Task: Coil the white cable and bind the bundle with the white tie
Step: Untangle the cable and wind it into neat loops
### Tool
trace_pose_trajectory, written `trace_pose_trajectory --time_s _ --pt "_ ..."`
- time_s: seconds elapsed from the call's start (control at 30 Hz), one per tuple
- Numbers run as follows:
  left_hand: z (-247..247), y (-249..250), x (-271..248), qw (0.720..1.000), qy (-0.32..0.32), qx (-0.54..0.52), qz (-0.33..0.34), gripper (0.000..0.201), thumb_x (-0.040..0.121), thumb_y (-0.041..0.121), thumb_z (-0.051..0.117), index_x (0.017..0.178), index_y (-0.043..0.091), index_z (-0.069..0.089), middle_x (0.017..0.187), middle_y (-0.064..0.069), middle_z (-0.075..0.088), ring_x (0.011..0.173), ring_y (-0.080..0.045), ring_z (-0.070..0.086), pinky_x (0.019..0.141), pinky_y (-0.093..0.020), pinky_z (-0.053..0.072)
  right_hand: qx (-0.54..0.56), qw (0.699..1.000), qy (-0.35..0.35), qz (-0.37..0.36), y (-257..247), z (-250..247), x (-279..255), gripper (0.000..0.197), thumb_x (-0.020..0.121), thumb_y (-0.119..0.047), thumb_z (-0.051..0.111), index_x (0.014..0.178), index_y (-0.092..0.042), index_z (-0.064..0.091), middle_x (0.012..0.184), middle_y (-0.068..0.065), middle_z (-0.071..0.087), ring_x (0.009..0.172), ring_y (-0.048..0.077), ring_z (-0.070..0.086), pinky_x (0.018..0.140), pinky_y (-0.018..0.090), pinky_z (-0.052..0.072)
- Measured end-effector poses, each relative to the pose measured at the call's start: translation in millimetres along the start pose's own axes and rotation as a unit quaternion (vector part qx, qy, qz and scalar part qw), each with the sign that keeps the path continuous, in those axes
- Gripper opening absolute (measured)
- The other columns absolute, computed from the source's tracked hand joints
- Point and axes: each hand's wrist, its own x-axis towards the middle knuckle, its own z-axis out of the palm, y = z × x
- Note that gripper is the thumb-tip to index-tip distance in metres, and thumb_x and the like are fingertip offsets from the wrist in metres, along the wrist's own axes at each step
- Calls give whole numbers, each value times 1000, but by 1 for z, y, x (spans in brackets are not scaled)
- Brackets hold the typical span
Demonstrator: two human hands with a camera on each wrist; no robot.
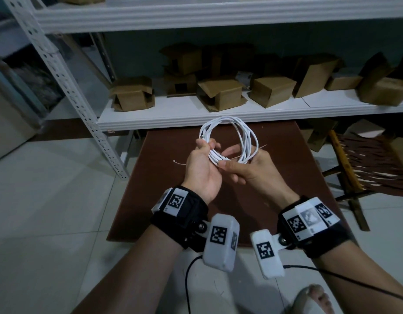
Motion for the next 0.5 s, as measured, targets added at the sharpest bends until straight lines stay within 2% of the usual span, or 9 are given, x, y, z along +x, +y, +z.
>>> trace_pose_trajectory --time_s 0.07,0.1,0.13,0.2,0.27,0.37,0.5 --pt "4 -1 -5 1000 0 16 -4 46 112 50 27 87 17 46 93 -5 51 55 -30 63 37 -34 47 15 1000 16 -14 2 2 -1 35 88 1 80 117 13 64 58 6 63 44 9 50 45 17 39" --pt "7 -2 -8 1000 3 24 -7 46 112 50 26 87 17 45 91 -6 57 50 -29 61 37 -30 45 23 999 23 -19 3 3 -2 36 86 0 82 116 12 65 59 6 65 46 10 52 46 17 41" --pt "9 -2 -10 1000 3 29 -9 47 113 50 25 87 17 45 89 -8 65 52 -29 61 36 -26 42 28 999 28 -24 4 4 -2 35 85 0 83 114 12 67 60 5 67 47 10 53 47 17 43" --pt "12 -3 -15 999 -5 30 -14 45 113 49 23 89 17 43 82 -14 77 65 -31 61 37 -22 40 30 998 42 -35 6 6 -3 28 84 1 83 106 14 72 59 3 68 47 8 53 49 16 43" --pt "12 -4 -17 1000 -9 20 -16 44 114 46 23 89 16 42 74 -14 77 74 -33 61 37 -22 40 40 997 48 -37 7 6 -3 23 84 3 82 101 15 74 57 4 65 47 8 51 48 16 41" --pt "13 -6 -17 1000 -9 12 -23 46 114 47 22 87 17 43 78 -16 78 80 -35 63 37 -23 42 45 998 43 -28 7 4 -1 19 85 5 80 98 17 74 57 3 64 47 10 49 46 16 39" --pt "8 -7 -7 999 2 22 -38 49 114 45 27 80 16 45 85 -11 74 74 -34 69 42 -29 47 34 998 49 -10 4 1 0 8 84 8 80 87 12 74 64 14 63 49 14 48 45 17 37"
